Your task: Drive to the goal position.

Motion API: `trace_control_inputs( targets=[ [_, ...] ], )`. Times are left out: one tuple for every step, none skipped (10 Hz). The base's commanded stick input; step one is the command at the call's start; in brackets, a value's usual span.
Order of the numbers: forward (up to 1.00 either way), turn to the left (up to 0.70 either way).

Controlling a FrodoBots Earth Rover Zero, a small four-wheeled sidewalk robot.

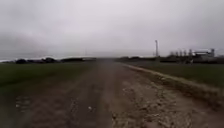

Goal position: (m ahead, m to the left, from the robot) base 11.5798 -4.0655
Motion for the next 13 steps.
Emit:
trace_control_inputs(
  targets=[
    [0.85,0.0],
    [0.85,0.0],
    [0.85,0.0],
    [0.85,0.0],
    [0.85,0.0],
    [0.85,-0.15],
    [0.85,-0.24],
    [0.85,-0.3],
    [0.85,-0.33],
    [0.85,-0.33],
    [0.85,-0.33],
    [0.85,-0.33],
    [0.85,-0.33]
  ],
)
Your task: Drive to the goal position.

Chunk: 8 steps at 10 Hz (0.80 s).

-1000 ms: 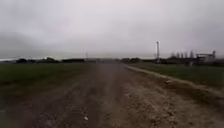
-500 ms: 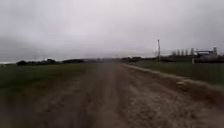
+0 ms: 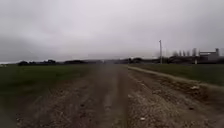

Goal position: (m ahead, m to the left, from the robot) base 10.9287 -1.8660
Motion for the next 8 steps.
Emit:
trace_control_inputs(
  targets=[
    [0.85,-0.31],
    [0.85,-0.24],
    [0.85,-0.17],
    [0.85,-0.1],
    [0.85,-0.03],
    [0.85,0.0],
    [0.85,0.0],
    [0.85,0.0]
  ],
)
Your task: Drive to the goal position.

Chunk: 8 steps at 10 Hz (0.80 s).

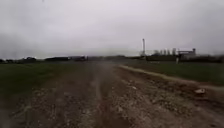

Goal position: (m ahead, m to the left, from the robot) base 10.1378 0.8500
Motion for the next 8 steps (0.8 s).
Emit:
trace_control_inputs(
  targets=[
    [0.85,0.0],
    [0.85,0.0],
    [0.85,0.0],
    [0.85,0.0],
    [0.85,0.0],
    [0.85,0.0],
    [0.85,0.0],
    [0.85,0.0]
  ],
)
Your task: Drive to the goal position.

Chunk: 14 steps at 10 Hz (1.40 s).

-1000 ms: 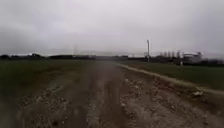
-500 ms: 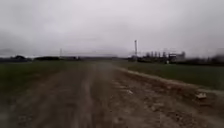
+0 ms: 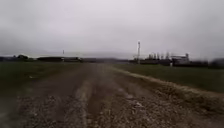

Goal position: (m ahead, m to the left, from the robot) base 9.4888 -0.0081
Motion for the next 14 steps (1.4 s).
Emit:
trace_control_inputs(
  targets=[
    [0.85,0.0],
    [0.85,0.0],
    [0.85,0.0],
    [0.85,0.0],
    [0.85,0.05],
    [0.85,0.26],
    [0.85,0.28],
    [0.85,0.18],
    [0.85,0.09],
    [0.85,0.02],
    [0.85,0.02],
    [0.85,0.02],
    [0.85,0.02],
    [0.85,0.02]
  ],
)
